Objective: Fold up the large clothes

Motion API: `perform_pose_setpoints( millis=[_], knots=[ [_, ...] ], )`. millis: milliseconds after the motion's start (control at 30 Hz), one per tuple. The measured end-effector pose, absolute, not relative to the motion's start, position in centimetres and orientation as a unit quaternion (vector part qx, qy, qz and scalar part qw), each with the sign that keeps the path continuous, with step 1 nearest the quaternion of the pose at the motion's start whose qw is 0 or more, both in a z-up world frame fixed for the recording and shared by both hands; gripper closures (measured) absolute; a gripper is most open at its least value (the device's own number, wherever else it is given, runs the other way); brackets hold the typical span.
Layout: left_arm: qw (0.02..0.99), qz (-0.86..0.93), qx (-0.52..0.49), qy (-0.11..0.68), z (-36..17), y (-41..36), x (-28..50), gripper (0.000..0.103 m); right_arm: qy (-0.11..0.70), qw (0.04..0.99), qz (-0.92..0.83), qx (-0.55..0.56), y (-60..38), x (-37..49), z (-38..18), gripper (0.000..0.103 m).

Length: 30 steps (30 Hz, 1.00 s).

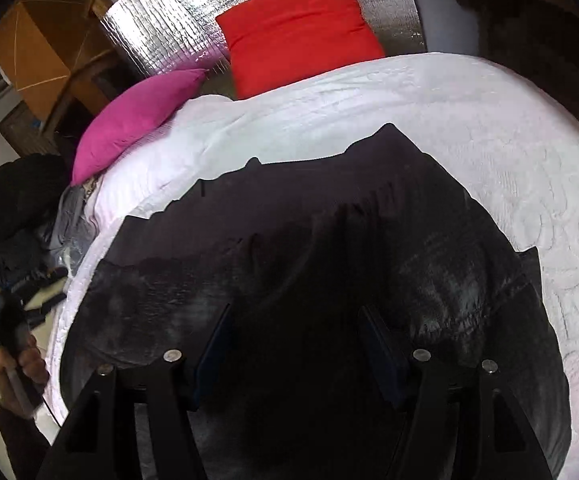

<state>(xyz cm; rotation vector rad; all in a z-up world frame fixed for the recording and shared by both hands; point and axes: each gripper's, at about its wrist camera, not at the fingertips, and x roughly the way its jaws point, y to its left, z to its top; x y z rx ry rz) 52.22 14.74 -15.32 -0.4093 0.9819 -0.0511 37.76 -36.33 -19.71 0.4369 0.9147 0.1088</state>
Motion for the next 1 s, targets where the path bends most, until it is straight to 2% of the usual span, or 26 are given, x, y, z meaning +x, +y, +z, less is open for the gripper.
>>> perform_pose_setpoints(
  millis=[67, 367, 533, 867, 1000],
  knots=[
    [0.845, -0.042, -0.22, 0.486, -16.6, 13.9, 54.2, 0.061, 0.437, 0.876, 0.054, 0.195, -36.1, 37.6, -19.7, 0.035],
    [0.792, -0.03, -0.338, 0.508, -21.3, 14.0, 58.7, 0.058, 0.438, 0.883, 0.054, 0.161, -35.9, 36.8, -20.7, 0.035],
    [0.803, -0.033, -0.312, 0.507, -20.7, 12.4, 58.3, 0.052, 0.441, 0.885, 0.043, 0.141, -35.4, 37.1, -20.7, 0.034],
    [0.839, -0.057, -0.142, 0.523, -19.9, 7.9, 56.6, 0.053, 0.441, 0.886, 0.035, 0.138, -35.3, 37.3, -20.9, 0.034],
    [0.854, -0.064, -0.081, 0.509, -19.2, 7.0, 55.5, 0.068, 0.442, 0.886, 0.036, 0.136, -35.4, 37.4, -20.9, 0.034]
  ],
)
